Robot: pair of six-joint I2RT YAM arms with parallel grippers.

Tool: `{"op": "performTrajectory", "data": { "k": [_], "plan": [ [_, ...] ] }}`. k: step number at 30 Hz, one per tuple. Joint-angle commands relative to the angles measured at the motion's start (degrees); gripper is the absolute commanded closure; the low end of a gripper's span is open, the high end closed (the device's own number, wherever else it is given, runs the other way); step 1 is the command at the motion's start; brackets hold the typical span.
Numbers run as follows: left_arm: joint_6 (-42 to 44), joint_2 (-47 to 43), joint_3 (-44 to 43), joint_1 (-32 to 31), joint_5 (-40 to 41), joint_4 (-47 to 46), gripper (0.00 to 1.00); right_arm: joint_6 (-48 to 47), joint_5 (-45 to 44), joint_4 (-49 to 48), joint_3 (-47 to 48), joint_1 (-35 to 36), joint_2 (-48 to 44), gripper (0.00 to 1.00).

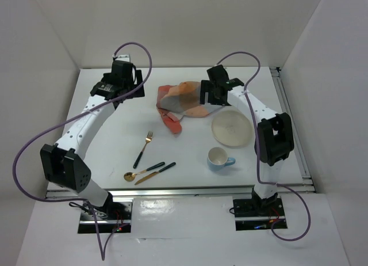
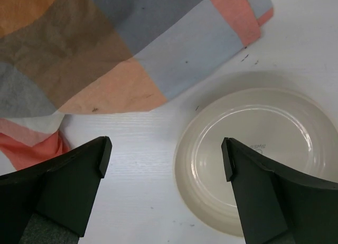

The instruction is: Set the dinner table for one person

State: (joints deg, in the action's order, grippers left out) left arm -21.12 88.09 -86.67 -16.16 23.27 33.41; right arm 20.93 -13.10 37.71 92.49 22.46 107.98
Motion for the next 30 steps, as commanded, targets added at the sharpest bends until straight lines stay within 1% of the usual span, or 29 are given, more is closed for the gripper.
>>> {"op": "performTrajectory", "data": {
  "k": [1, 5, 6, 8, 10, 11, 13, 14, 15, 17, 18, 19, 20, 22, 25, 26, 27, 30],
  "plan": [
    [-2.6, 2.3, -4.0, 0.4, -3.9, 5.0, 0.0, -0.6, 1.9, -1.3, 0.1, 0.6, -2.5, 0.01],
    [-4.7, 2.4, -2.5, 1.7, -9.0, 5.3, 0.0, -0.6, 4.7, -2.6, -1.1, 0.6, -4.2, 0.01],
    [-5.3, 1.5, -1.8, 1.7, -11.6, 4.7, 0.0, -0.6, 5.4, -3.3, -1.1, 1.1, -4.2, 0.01],
    [-5.9, 0.8, 0.4, 3.6, -15.3, 3.5, 0.04, -0.6, 7.8, -4.6, -1.1, 1.1, -4.2, 0.01],
    [-5.9, 0.8, 1.5, 4.5, -17.1, 3.5, 0.09, -0.6, 10.2, -5.4, -1.1, 2.3, -4.2, 0.01],
    [-6.6, 0.8, 2.4, 5.6, -18.1, 3.5, 0.21, -0.6, 11.0, -6.2, -1.1, 2.8, -4.2, 0.01],
    [-7.7, 0.8, 3.5, 6.5, -20.6, 3.5, 0.27, -2.3, 12.0, -7.2, -1.1, 5.2, -2.8, 0.01],
    [-8.3, 0.8, 4.9, 7.1, -21.6, 3.5, 0.28, -2.9, 12.7, -8.0, -1.1, 6.2, -2.3, 0.04],
    [-9.5, 0.2, 5.9, 8.5, -24.3, 3.5, 0.28, -3.9, 12.7, -8.0, -0.2, 7.2, -1.1, 0.09],
    [-10.9, -0.6, 9.0, 10.2, -26.9, 2.1, 0.28, -4.4, 12.0, -8.8, 0.4, 10.3, 0.1, 0.14],
    [-11.6, -1.3, 10.1, 12.3, -29.7, 2.1, 0.28, -5.4, 12.0, -9.5, 1.2, 11.1, 1.8, 0.2],
    [-12.4, -1.3, 11.0, 13.3, -31.0, 1.4, 0.28, -6.0, 12.0, -9.5, 1.7, 11.8, 2.8, 0.32],
    [-12.4, -1.9, 12.7, 14.1, -32.0, 0.9, 0.28, -6.0, 12.0, -9.5, 3.5, 12.4, 4.0, 0.34],
    [-12.4, -2.5, 14.0, 16.0, -34.8, 0.2, 0.28, -6.7, 12.0, -9.5, 4.9, 13.3, 7.4, 0.34],
    [-12.9, -2.5, 15.3, 16.5, -37.1, -0.4, 0.28, -8.0, 12.6, -9.0, 8.7, 15.2, 12.0, 0.28],
    [-12.9, -2.5, 15.9, 16.5, -38.0, -0.9, 0.29, -8.0, 12.0, -8.5, 10.8, 15.8, 14.3, 0.28],
    [-12.9, -2.5, 16.7, 16.5, -39.0, -0.9, 0.29, -8.6, 12.0, -8.4, 12.0, 16.5, 14.4, 0.28],
    [-12.9, -3.0, 17.3, 16.5, -40.1, -1.4, 0.29, -8.1, 12.6, -7.0, 15.6, 16.5, 19.8, 0.28]
  ]
}}
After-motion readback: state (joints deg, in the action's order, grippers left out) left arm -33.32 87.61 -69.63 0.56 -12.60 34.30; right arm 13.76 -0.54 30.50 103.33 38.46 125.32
